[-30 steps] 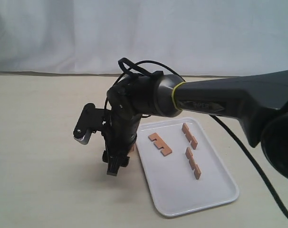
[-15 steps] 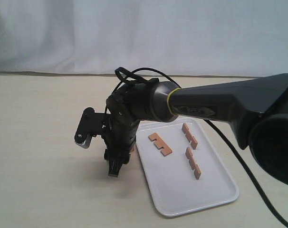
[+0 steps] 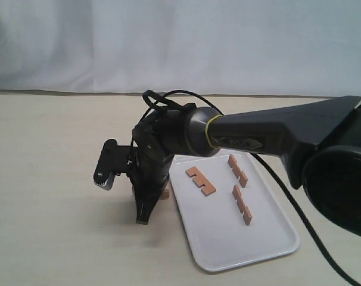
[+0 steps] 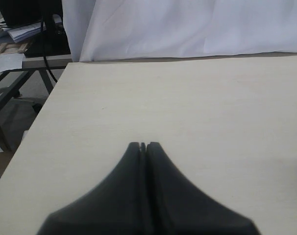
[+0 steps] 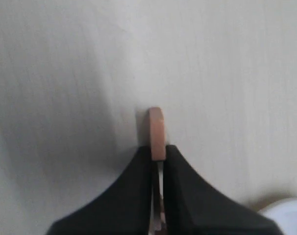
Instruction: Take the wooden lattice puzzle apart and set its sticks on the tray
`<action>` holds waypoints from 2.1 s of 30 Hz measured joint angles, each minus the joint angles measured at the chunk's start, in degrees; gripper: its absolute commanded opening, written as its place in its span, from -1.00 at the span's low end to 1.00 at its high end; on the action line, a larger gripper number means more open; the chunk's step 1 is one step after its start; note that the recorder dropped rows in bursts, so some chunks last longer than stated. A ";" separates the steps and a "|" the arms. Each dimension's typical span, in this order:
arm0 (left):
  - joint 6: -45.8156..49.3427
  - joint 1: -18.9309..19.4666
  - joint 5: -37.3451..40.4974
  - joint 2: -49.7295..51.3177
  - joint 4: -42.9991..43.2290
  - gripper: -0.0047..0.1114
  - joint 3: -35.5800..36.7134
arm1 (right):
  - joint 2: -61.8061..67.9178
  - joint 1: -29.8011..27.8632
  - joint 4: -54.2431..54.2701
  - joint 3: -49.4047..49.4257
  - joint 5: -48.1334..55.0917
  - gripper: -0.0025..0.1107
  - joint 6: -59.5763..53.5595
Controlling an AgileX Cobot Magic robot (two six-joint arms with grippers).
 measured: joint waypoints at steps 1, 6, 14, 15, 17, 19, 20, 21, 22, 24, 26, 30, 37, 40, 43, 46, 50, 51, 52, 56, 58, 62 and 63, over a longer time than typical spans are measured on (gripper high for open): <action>0.00 0.00 0.00 0.00 0.00 -0.92 0.00 | -0.27 0.00 0.00 0.00 0.27 -0.88 0.00; 0.00 0.00 0.00 0.00 0.00 -0.92 0.00 | -4.16 0.00 0.00 0.00 2.54 -0.88 0.00; 0.00 0.00 0.00 0.00 0.00 -0.92 0.00 | -11.38 -2.14 0.52 0.00 5.93 -0.88 7.68; 0.00 0.00 0.00 0.00 0.00 -0.92 0.00 | -11.66 -3.13 0.52 0.00 6.54 -0.88 9.56; 0.00 0.00 0.00 0.00 0.00 -0.92 0.00 | -11.89 -5.31 0.52 0.79 7.36 -0.88 13.28; 0.00 0.00 0.00 0.00 0.00 -0.92 0.00 | -11.87 -8.11 1.48 2.63 7.47 -0.88 16.59; 0.00 0.00 0.00 0.00 0.00 -0.92 0.00 | -11.87 -9.28 2.64 3.52 7.47 -0.88 17.37; 0.00 0.00 0.00 0.00 0.00 -0.92 0.00 | -11.87 -10.69 4.12 4.70 7.47 -0.88 17.93; 0.00 0.00 0.00 0.00 0.00 -0.92 0.00 | -11.87 -12.02 5.64 5.88 7.34 -0.88 18.42; 0.00 0.00 0.00 0.00 0.00 -0.92 0.00 | -11.87 -14.24 8.16 7.89 6.61 -0.88 19.04; 0.00 0.00 0.00 0.00 0.00 -0.92 0.00 | -11.87 -15.75 9.88 9.75 4.98 -0.88 20.30; 0.00 0.00 0.00 0.00 0.00 -0.92 0.00 | -11.87 -17.91 10.36 12.99 1.03 -0.87 24.11; 0.00 0.00 0.00 0.00 0.00 -0.92 0.00 | -11.87 -18.74 10.49 14.22 -3.93 -0.83 29.34; 0.00 0.00 0.00 0.00 0.00 -0.92 0.00 | -11.38 -18.74 10.49 14.22 -4.84 -0.67 31.05; 0.00 0.00 0.00 0.00 0.00 -0.92 0.00 | -10.49 -18.74 10.49 14.22 -5.23 -0.49 31.98; 0.00 0.00 0.00 0.00 0.00 -0.92 0.00 | -9.84 -18.74 10.36 14.22 -5.36 -0.30 32.44; 0.00 0.00 0.00 0.00 0.00 -0.92 0.00 | -10.44 -18.74 10.36 14.22 -5.40 -0.17 32.59; 0.00 0.00 0.00 0.00 0.00 -0.92 0.00 | -10.87 -18.74 10.25 14.22 -5.40 -0.16 32.59; 0.00 0.00 0.00 0.00 0.00 -0.92 0.00 | -11.57 -18.74 9.88 14.22 -5.40 -0.16 32.59; 0.00 0.00 0.00 0.00 0.00 -0.92 0.00 | -16.14 -18.74 9.45 14.22 -5.05 -0.16 31.98; 0.00 0.00 0.00 0.00 0.00 -0.92 0.00 | -18.62 -18.74 9.32 14.22 -4.36 -0.28 30.48; 0.00 0.00 0.00 0.00 0.00 -0.92 0.00 | -21.96 -18.74 7.25 14.33 -1.01 -0.87 28.52; 0.00 0.00 0.00 0.00 0.00 -0.92 0.00 | -22.57 -18.74 6.27 14.62 -0.17 -0.88 28.39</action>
